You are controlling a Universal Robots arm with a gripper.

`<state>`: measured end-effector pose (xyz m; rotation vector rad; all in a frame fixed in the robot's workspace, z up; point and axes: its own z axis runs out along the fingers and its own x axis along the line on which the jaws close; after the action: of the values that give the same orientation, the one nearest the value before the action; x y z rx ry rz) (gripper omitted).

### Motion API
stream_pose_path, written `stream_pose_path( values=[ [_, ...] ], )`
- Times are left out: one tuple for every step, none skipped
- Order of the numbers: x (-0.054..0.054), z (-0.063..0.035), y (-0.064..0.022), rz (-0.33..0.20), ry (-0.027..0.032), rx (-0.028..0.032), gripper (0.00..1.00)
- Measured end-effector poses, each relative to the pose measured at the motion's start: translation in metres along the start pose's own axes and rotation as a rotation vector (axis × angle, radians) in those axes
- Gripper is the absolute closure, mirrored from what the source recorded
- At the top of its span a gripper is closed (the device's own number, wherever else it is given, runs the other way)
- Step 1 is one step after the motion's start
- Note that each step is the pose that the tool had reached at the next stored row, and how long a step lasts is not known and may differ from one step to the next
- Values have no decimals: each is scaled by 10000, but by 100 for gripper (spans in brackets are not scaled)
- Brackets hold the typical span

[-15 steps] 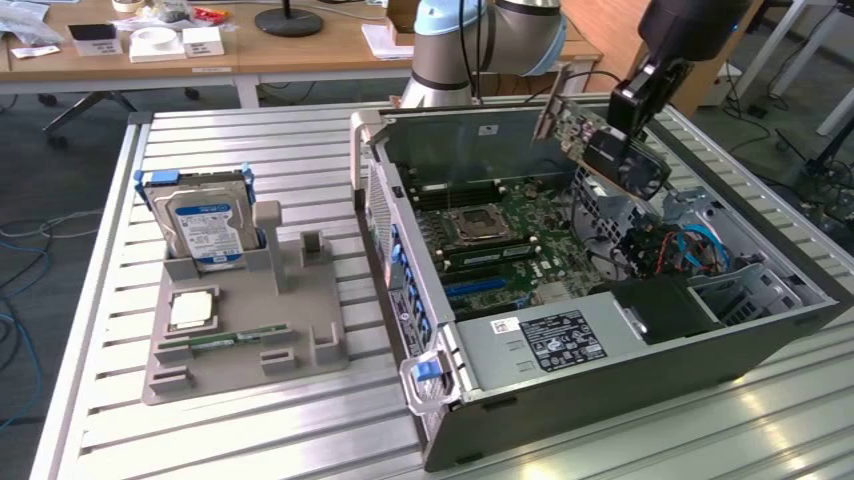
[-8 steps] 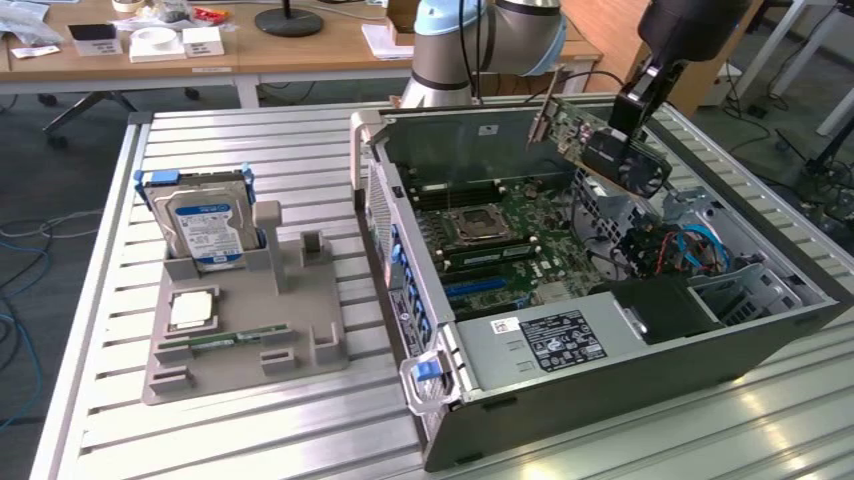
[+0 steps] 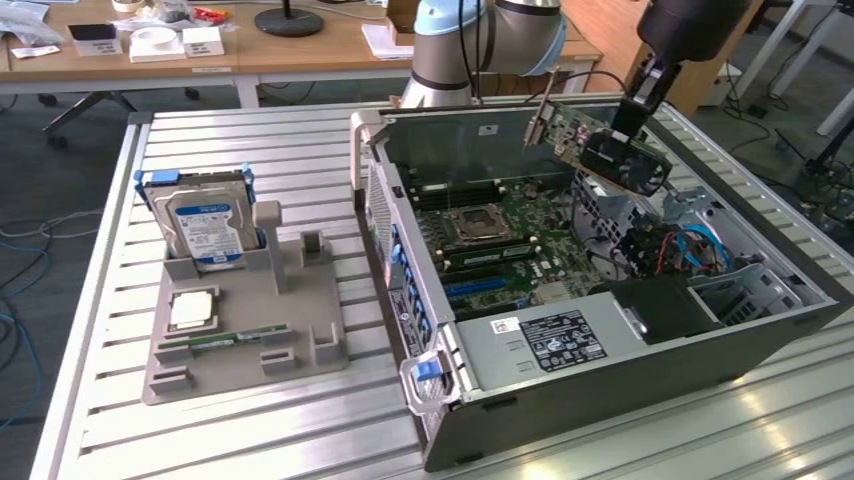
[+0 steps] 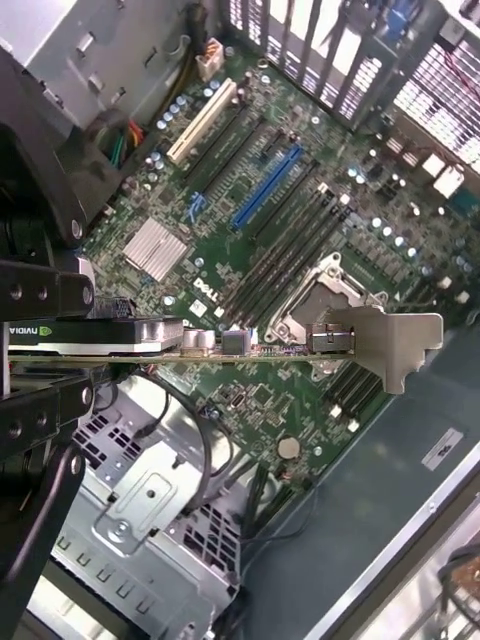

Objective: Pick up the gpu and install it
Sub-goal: 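Insert the gpu into the slot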

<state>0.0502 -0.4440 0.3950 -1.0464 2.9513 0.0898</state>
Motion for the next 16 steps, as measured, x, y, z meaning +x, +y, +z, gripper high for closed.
stream_pose_path(
  values=[
    [1,0,1,-83,5,-2,73],
    [1,0,1,-166,9,-4,73],
    [2,0,2,-260,14,-7,73],
    [2,0,2,-386,21,-10,73],
    [3,1,2,-514,27,-14,73],
    [3,1,2,-648,34,-17,73],
    [3,1,2,-783,41,-21,73],
    [2,1,2,-922,48,-25,73],
    [3,2,2,-1063,55,-29,73],
    [3,2,2,-1209,62,-33,73],
    [3,2,3,-1364,71,-37,73],
    [3,2,3,-1509,78,-41,73],
    [3,3,3,-1653,85,-45,73],
    [4,3,3,-1799,93,-49,73],
    [4,3,3,-1944,100,-53,73],
    [4,3,3,-2090,108,-57,73]
  ],
)
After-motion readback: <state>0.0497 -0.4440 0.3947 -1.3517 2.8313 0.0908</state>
